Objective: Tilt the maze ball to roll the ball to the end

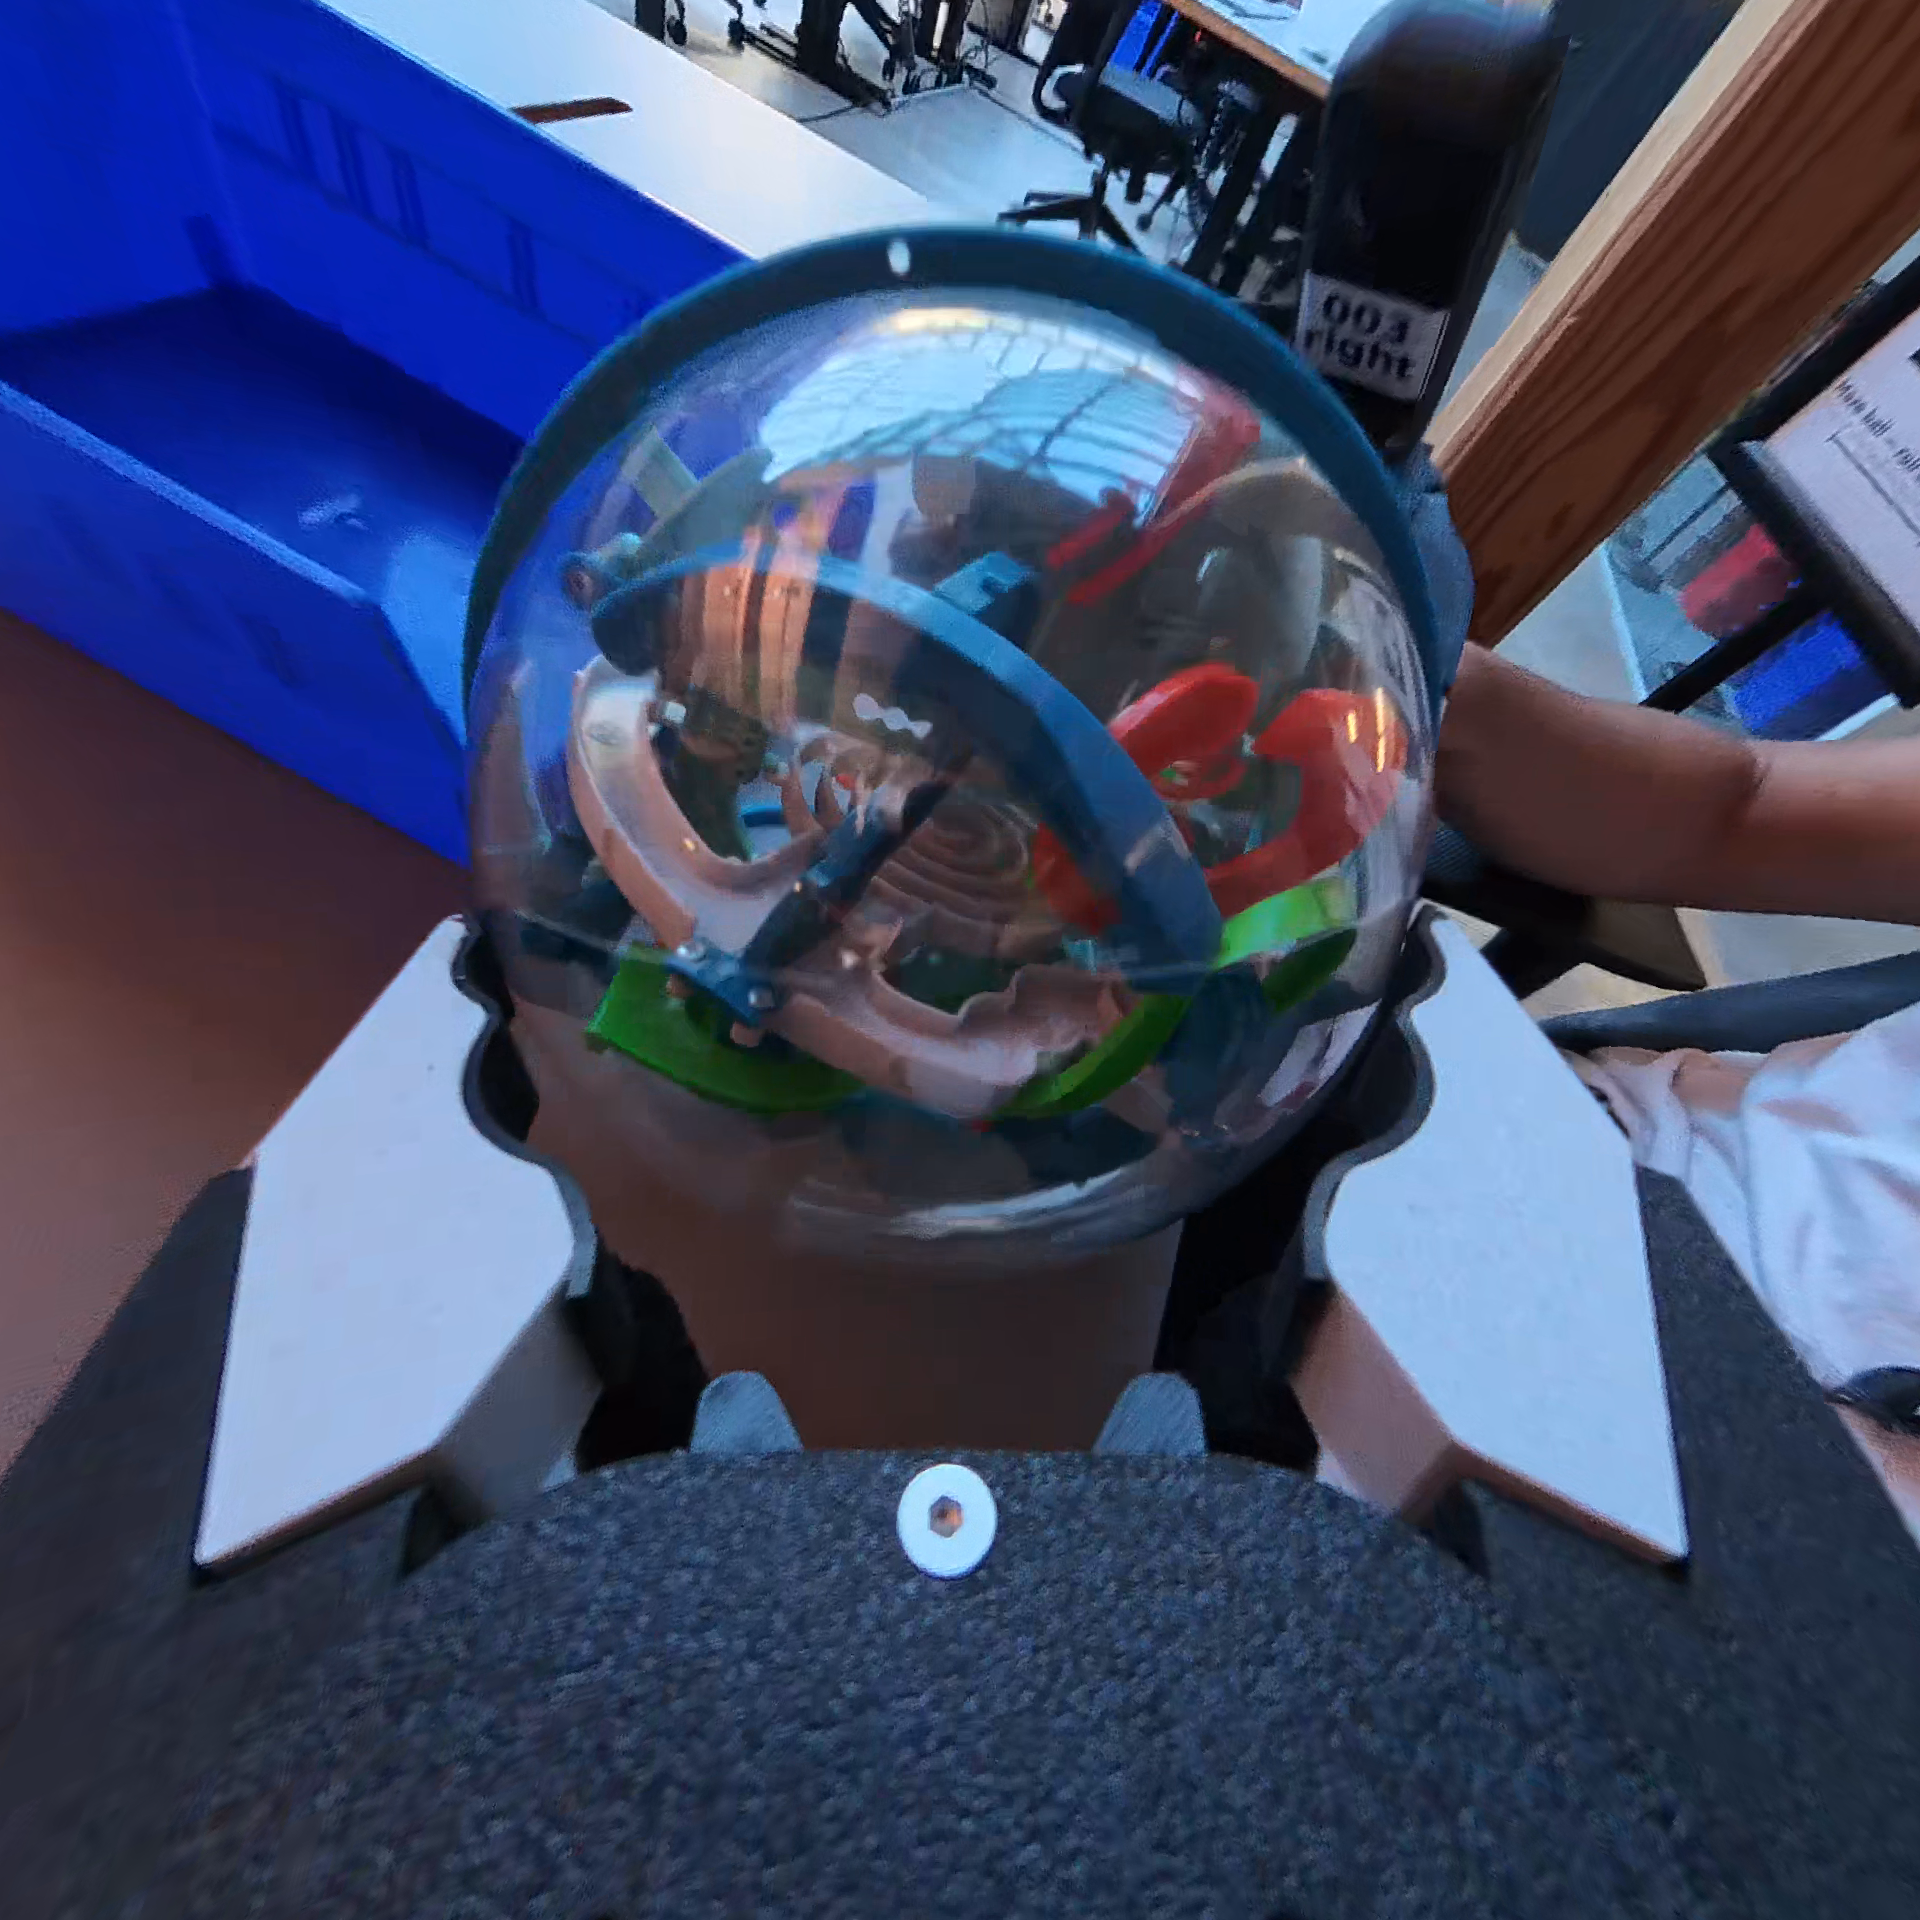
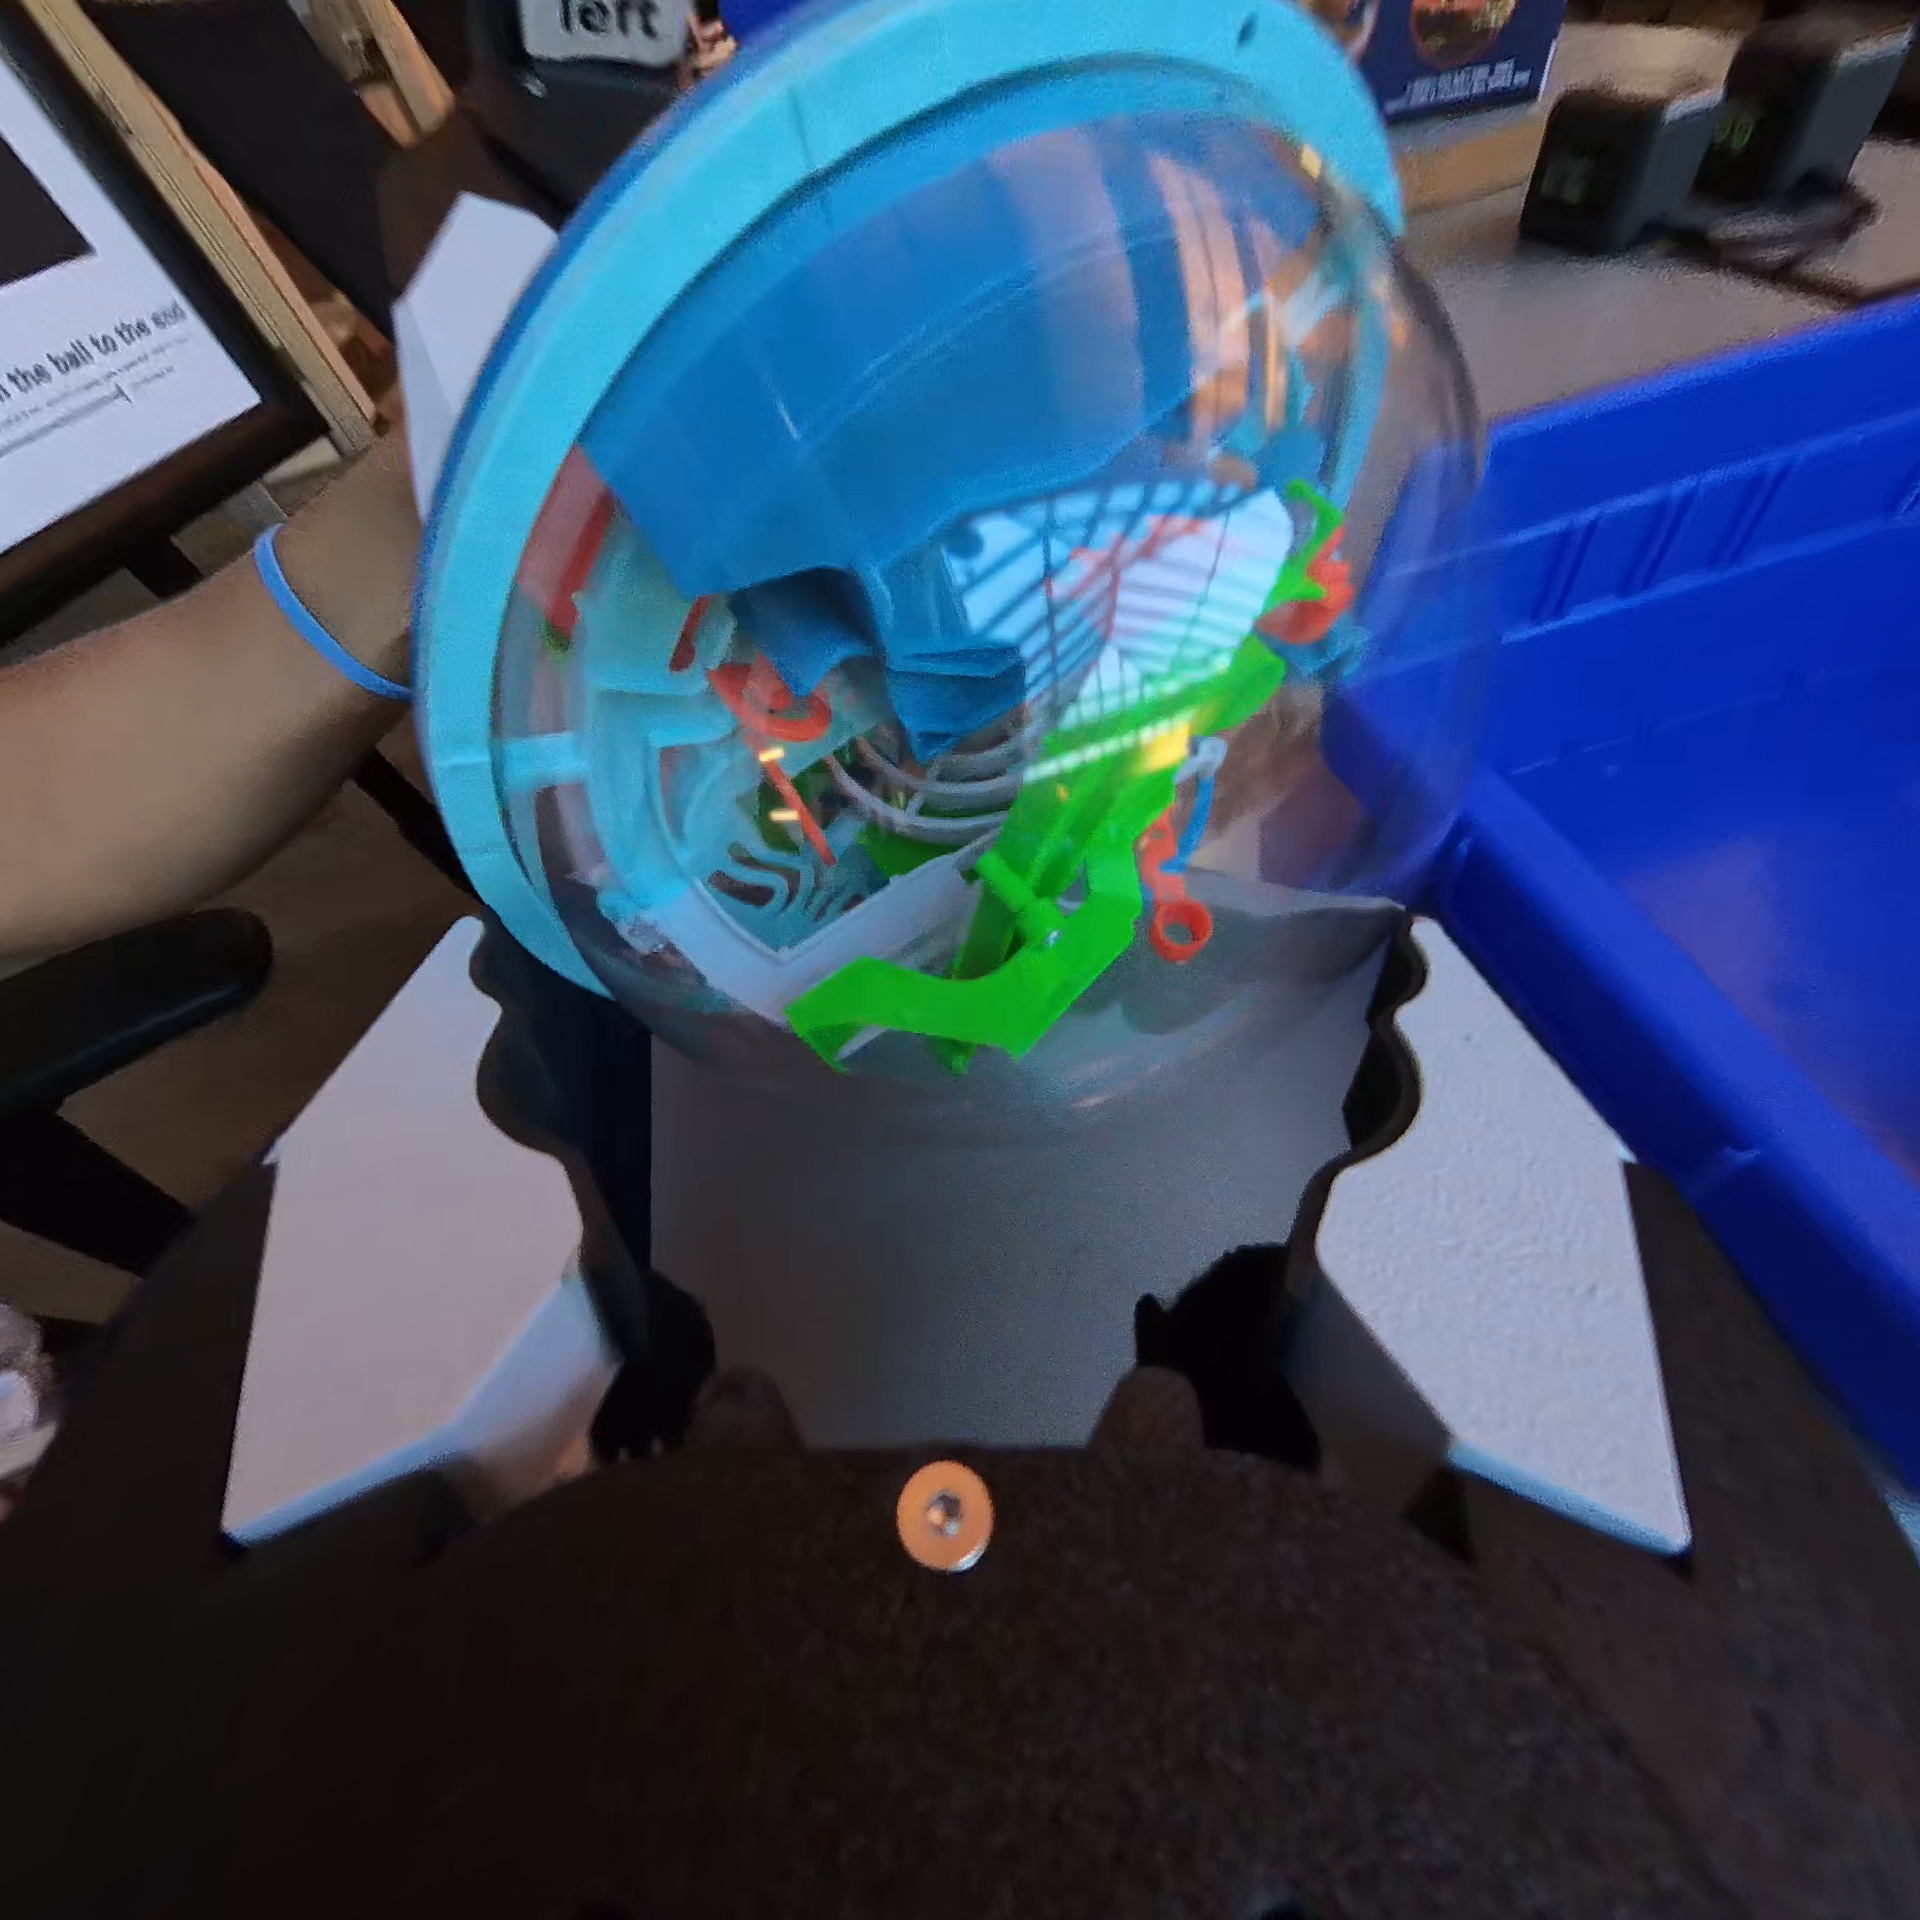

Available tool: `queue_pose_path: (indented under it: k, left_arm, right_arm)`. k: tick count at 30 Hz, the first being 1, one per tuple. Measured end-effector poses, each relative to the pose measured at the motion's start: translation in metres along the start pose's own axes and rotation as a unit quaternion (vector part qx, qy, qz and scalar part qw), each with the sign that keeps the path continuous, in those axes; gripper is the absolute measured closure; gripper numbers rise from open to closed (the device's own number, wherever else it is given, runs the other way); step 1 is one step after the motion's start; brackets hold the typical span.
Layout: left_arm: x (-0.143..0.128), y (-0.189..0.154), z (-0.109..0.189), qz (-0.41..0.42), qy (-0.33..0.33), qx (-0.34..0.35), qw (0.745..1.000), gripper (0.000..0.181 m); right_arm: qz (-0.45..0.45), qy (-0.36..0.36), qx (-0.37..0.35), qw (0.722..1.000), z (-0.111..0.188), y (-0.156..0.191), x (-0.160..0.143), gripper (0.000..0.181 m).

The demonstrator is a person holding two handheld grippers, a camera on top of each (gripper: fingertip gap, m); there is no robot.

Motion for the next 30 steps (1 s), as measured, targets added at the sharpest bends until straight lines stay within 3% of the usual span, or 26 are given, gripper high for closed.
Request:
queue_pose_path:
  k: [5, 9, 14, 19, 23, 26, 30]
  left_arm:
    - [-0.022, -0.008, -0.008, 0.017, -0.022, -0.058, 0.998, 0.023]
    - [-0.033, -0.004, -0.018, 0.025, 0.016, -0.066, 0.997, 0.022]
    - [-0.039, 0.001, -0.019, 0.026, 0.039, -0.065, 0.997, 0.029]
    - [-0.035, 0.004, -0.003, -0.011, 0.035, -0.006, 0.999, 0.022]
    - [-0.018, -0.008, 0.013, -0.055, 0.005, 0.008, 0.998, 0.023]
    - [-0.007, -0.015, 0.009, -0.092, 0.016, 0.036, 0.995, 0.022]
    - [-0.004, -0.012, -0.001, -0.063, 0.027, 0.021, 0.997, 0.022]
  right_arm:
    - [0.072, 0.021, -0.016, 0.997, 0.024, 0.016, 0.028, 0.027]
    - [0.084, 0.047, -0.010, 0.995, 0.025, 0.015, 0.026, 0.027]
    - [0.074, 0.007, -0.010, 0.997, 0.026, 0.012, 0.028, 0.027]
    - [0.038, -0.029, 0.011, 0.999, 0.031, 0.005, 0.029, 0.041]
    - [0.021, -0.019, 0.027, 0.999, 0.025, 0.002, 0.022, 0.041]
    - [0.020, -0.014, 0.036, 0.999, 0.017, 0.003, 0.018, 0.041]
    - [0.023, -0.026, 0.026, 0.999, 0.016, 0.002, 0.017, 0.034]
Point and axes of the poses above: each gripper's, where its closed fingertips meet, z back along the fingers, x out of its top, y = z × x across the jaws, the point moved 10 cm from there along z, back along the fingers, and after that the axes turned 10 degrees about z, right-handed, at the moved point
